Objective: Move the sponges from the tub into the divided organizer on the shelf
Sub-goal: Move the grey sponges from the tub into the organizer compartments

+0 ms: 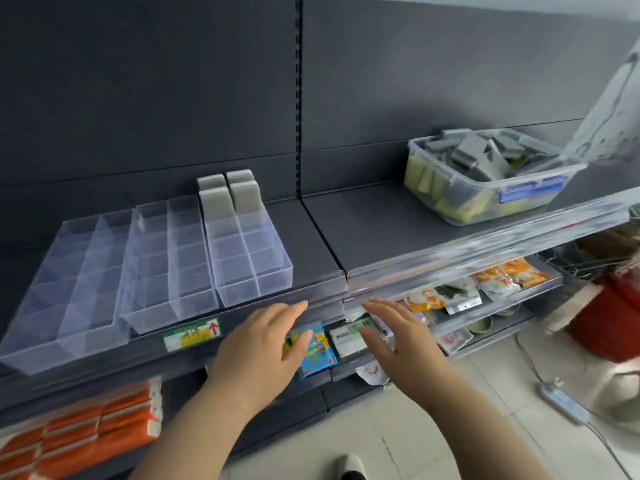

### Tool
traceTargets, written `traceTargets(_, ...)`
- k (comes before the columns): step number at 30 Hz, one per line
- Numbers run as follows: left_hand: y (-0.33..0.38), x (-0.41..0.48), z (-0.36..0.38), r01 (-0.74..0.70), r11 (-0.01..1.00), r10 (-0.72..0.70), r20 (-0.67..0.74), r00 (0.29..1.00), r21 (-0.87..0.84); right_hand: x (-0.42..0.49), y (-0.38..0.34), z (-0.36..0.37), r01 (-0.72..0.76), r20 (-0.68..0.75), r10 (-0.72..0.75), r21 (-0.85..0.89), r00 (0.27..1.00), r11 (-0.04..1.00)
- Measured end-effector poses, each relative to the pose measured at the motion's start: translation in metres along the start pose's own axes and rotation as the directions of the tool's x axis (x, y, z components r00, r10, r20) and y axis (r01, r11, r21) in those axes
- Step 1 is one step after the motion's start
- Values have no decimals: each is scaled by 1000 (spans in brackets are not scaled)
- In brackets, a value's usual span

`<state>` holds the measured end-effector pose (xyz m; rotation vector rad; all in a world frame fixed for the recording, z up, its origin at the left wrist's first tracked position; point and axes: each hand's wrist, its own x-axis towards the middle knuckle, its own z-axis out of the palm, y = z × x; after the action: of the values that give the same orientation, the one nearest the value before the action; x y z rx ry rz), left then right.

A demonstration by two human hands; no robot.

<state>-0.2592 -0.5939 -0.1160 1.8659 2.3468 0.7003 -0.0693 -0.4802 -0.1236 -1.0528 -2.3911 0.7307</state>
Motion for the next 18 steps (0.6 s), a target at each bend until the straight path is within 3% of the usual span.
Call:
traceTargets(8,104,58,56,-188,982,188,40,981,-7,-38,89,-80,-144,-143,146,20,979,989)
traceTargets(14,237,132,127,-342,940,342,44,939,-6,-58,209,-180,-271,-268,264,10,926,962)
traceTargets(18,315,166,182,-403,915,403,146,903,-29,-78,281,-232,-353,-275,339,2,900,936)
